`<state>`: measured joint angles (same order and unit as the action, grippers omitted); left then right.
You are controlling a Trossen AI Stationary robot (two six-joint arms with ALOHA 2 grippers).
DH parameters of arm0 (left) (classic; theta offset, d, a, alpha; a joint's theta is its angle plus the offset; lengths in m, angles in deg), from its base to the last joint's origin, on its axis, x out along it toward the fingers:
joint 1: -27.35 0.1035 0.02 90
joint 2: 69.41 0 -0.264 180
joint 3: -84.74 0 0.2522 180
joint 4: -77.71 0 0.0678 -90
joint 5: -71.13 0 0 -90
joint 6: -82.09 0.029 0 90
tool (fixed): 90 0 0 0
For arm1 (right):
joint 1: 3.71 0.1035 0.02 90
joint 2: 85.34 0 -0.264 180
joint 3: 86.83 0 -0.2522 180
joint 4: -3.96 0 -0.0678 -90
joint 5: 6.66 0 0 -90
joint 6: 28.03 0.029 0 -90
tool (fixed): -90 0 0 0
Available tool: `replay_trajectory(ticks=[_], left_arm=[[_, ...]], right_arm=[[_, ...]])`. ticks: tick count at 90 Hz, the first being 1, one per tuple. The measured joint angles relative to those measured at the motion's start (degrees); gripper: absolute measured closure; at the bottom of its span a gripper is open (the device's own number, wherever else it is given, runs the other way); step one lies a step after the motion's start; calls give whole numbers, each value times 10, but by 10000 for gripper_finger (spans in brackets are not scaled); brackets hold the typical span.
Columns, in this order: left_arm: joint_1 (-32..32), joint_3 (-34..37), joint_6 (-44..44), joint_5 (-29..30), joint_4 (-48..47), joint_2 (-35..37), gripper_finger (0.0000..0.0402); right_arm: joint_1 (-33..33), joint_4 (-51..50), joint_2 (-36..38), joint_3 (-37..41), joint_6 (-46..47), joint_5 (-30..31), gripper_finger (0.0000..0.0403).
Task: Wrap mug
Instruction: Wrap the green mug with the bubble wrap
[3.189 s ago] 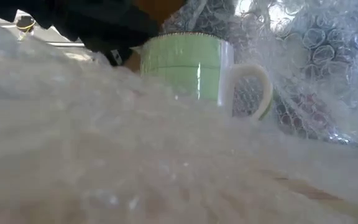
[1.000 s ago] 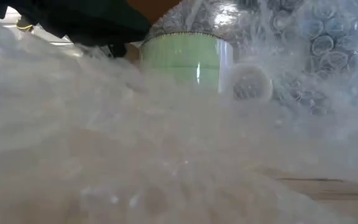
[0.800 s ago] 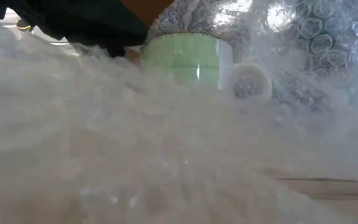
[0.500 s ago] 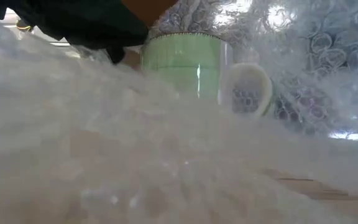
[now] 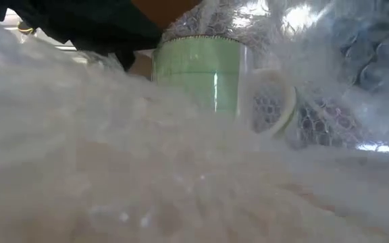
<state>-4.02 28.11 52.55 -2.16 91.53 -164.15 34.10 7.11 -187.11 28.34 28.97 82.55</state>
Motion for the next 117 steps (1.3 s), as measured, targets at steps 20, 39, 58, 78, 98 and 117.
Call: replay_trajectory(ticks=[20,39,58,78,98,117], left_arm=[[0,0,1,0,0,0,402],[0,0,1,0,0,0,402],[0,0,1,0,0,0,402],[0,0,2,0,0,0,402],[0,0,2,0,0,0,402],[0,0,14,0,29,1,402]], right_arm=[[-28,117,-16,0,-71,-1,403],[-61,164,-15,-4,-126,11,403],[-99,164,-15,-14,-159,33,403],[-131,110,-15,-42,-165,33,403],[-147,-113,-15,-133,-157,35,403],[-151,-318,-35,-254,-176,33,403]])
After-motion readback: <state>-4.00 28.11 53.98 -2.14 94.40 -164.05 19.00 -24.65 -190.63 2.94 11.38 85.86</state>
